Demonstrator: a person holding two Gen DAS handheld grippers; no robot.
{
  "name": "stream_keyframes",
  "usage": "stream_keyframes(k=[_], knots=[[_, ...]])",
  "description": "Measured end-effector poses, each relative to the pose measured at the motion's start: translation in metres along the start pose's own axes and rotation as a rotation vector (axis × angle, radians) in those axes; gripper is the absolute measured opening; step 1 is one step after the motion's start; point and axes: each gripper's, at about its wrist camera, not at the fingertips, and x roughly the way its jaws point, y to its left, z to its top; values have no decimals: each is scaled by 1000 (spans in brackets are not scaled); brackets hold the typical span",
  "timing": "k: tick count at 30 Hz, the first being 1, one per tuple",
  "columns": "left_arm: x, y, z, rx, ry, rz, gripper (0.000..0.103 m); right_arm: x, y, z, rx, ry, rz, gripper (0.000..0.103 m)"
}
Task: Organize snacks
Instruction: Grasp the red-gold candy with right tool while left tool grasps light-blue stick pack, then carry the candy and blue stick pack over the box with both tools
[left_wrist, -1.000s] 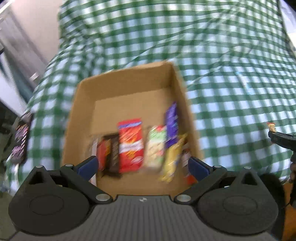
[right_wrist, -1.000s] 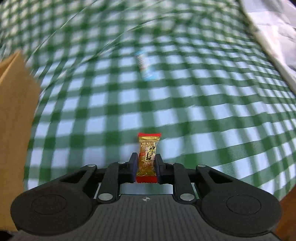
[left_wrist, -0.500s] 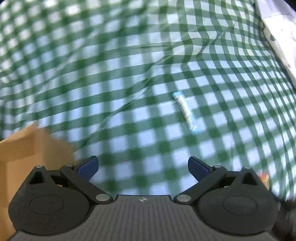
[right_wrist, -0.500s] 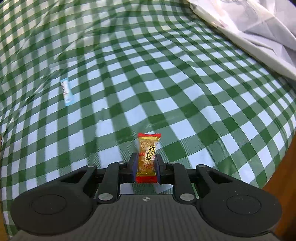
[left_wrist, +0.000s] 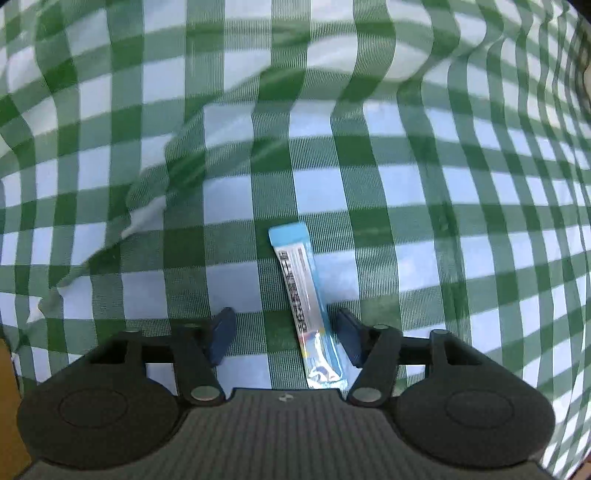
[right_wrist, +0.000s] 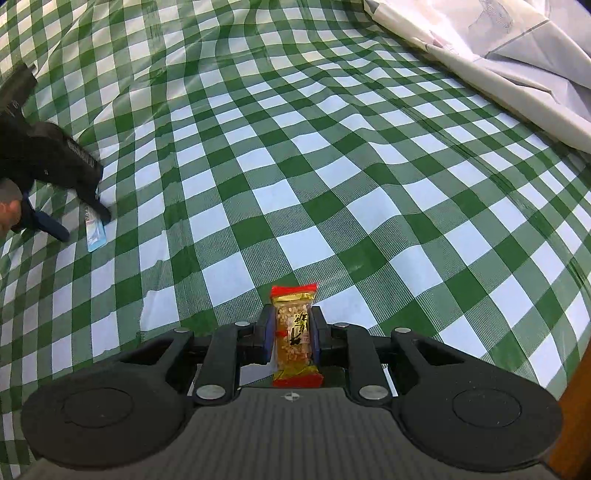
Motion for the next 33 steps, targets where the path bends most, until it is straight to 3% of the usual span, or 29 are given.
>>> stream_keyframes(k=[1,2,4,8,13,17,25,33], knots=[[-3,0,-4,27,-21,12,18,1,0,0,-3,-4,-1,21],[-7,1,-6,41,-28,-8,14,1,1,-1,-7,-9,-3,21],[-16,11,-15,20,-26,-36,13,0,2,-1,-12,-16,-8,20],[-54,28,-52,82,-97,-41,13,-16,5,-1,30,-18,23,19],[-125,69,-129,95,-141,-118,13,-62,20,-10,75,-33,78,19],[-186,103,-195,109,-179,-130,13,-113,43,-28,37,-49,160,19],[-273,189,-316,76,-261,-40,13,-213,116,-80,-129,-64,348,19],[-323,269,-402,-12,-314,64,13,-276,197,-153,-331,-33,500,19]])
